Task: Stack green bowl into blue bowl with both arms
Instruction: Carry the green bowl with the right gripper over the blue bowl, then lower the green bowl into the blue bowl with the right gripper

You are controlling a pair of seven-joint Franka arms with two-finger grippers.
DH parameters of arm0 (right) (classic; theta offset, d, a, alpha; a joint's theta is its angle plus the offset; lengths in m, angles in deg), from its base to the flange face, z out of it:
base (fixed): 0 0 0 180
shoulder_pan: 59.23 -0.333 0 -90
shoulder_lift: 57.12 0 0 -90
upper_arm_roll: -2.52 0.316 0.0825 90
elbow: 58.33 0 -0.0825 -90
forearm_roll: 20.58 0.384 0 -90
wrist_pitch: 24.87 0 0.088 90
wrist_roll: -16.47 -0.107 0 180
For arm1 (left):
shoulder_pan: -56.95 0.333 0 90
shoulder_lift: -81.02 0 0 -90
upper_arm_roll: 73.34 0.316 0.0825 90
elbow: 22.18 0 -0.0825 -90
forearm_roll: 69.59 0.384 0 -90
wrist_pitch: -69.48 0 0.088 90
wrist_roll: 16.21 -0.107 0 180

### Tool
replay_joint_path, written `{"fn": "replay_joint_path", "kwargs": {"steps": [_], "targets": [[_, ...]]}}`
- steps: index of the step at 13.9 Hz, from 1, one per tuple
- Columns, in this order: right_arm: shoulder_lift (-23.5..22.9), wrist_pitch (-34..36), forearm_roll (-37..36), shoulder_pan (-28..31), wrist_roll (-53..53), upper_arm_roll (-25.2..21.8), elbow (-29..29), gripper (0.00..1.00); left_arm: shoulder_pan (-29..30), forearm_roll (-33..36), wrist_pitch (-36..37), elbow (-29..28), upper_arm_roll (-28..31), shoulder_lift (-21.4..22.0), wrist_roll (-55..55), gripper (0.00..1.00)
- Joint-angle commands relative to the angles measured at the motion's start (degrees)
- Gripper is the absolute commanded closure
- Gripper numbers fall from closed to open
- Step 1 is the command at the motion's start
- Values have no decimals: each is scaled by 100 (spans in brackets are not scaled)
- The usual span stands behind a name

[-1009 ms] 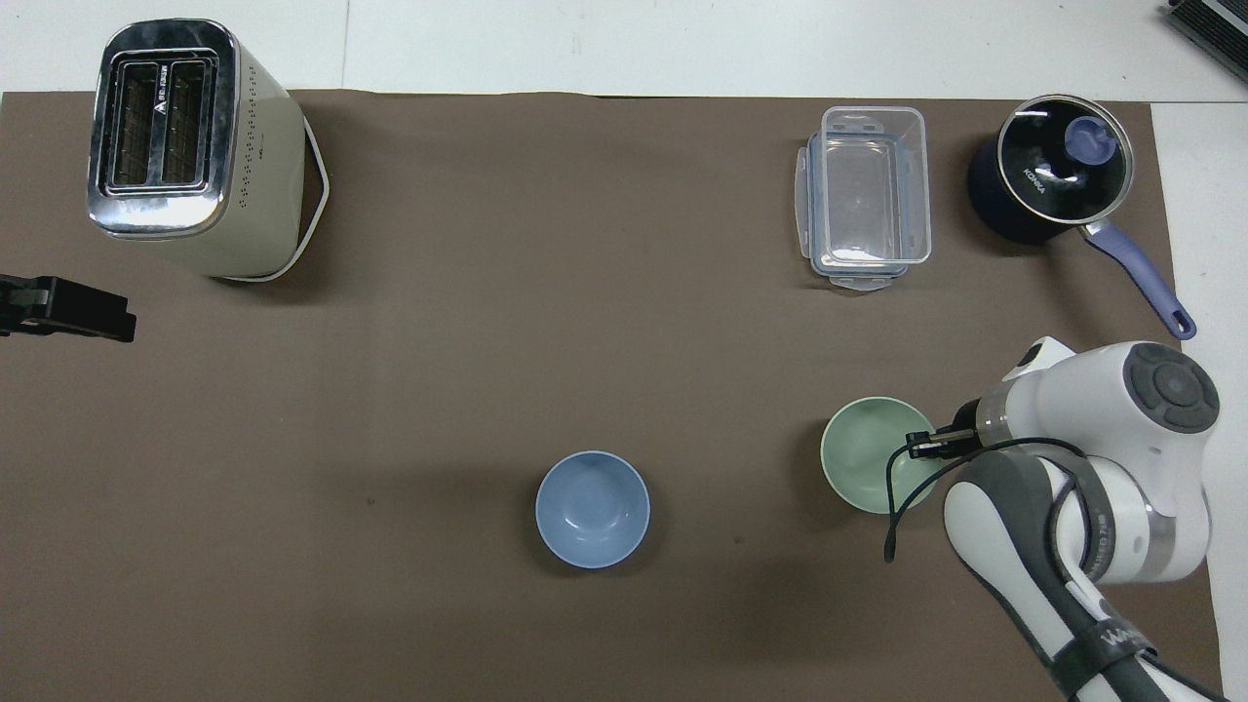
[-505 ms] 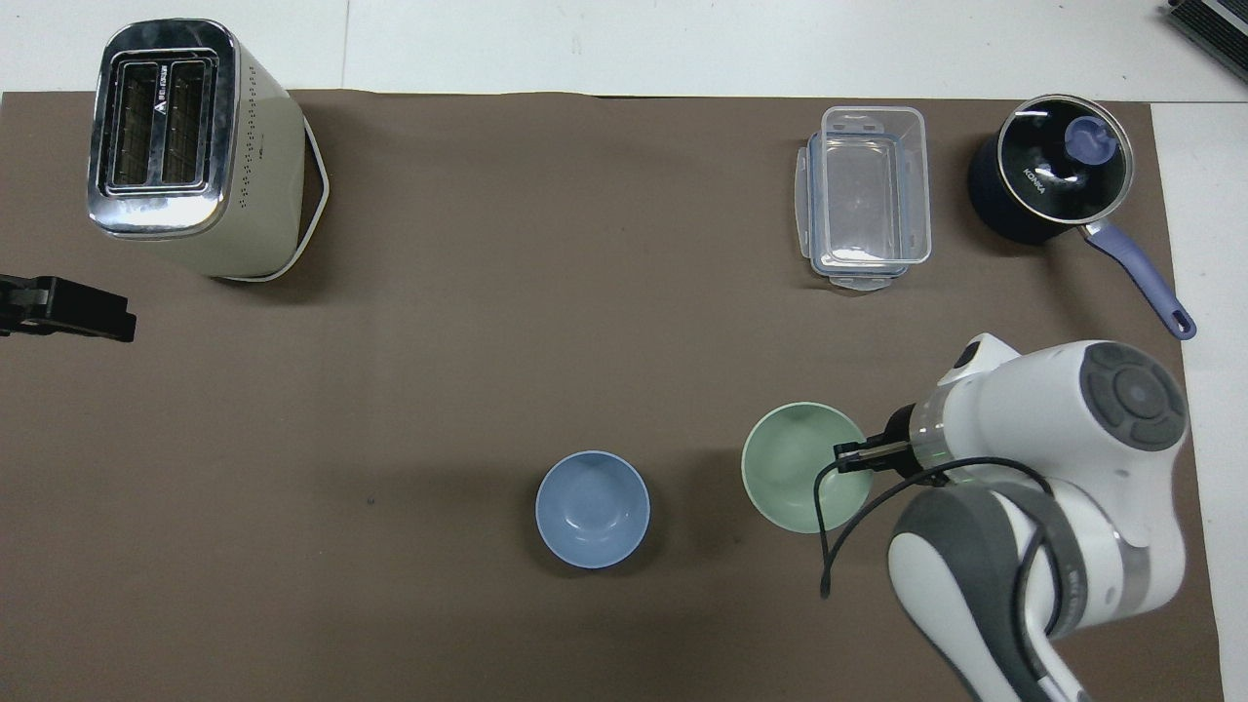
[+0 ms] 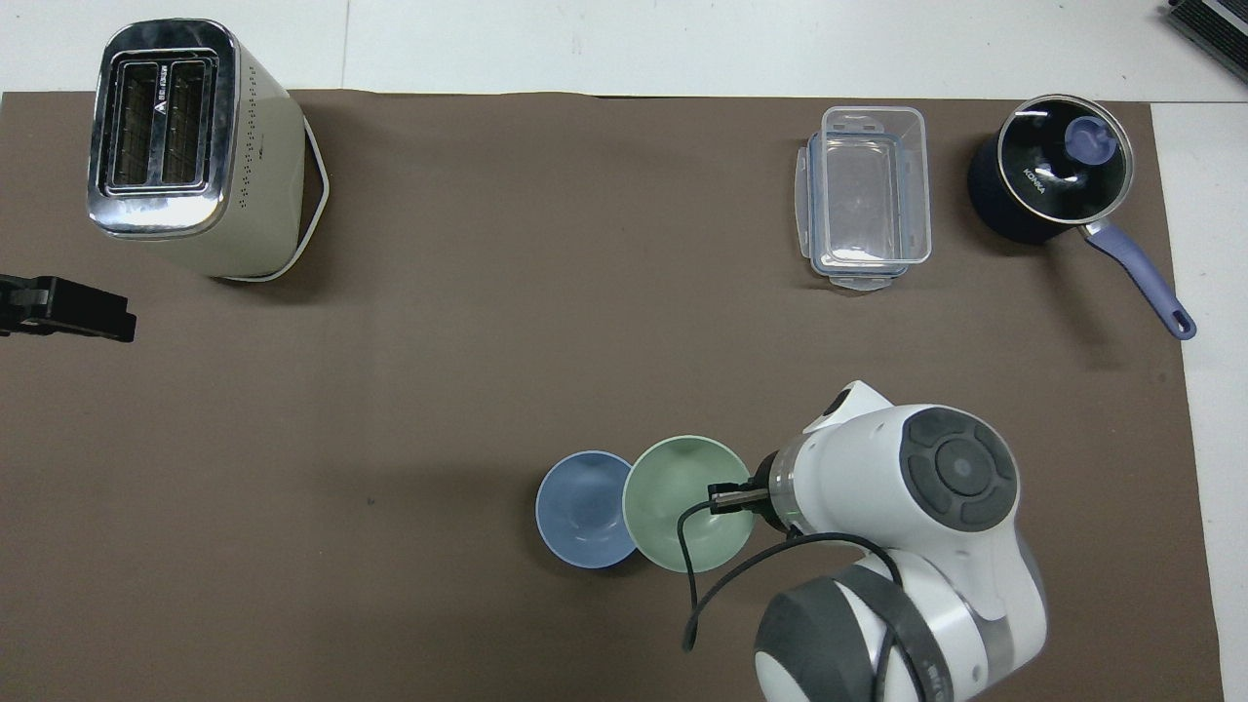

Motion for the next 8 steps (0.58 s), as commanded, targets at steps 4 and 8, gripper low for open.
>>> {"fn": "replay_joint_path", "kwargs": {"steps": [4,8], "targets": [[-602,-1088,207,-975,-1353,-17,-32,100,60,72,124,83,-52,-17,23,0],[-717,-1168,216,-1073,-1453,-17,-84,100,60,72,124,83,-52,-17,23,0]]}}
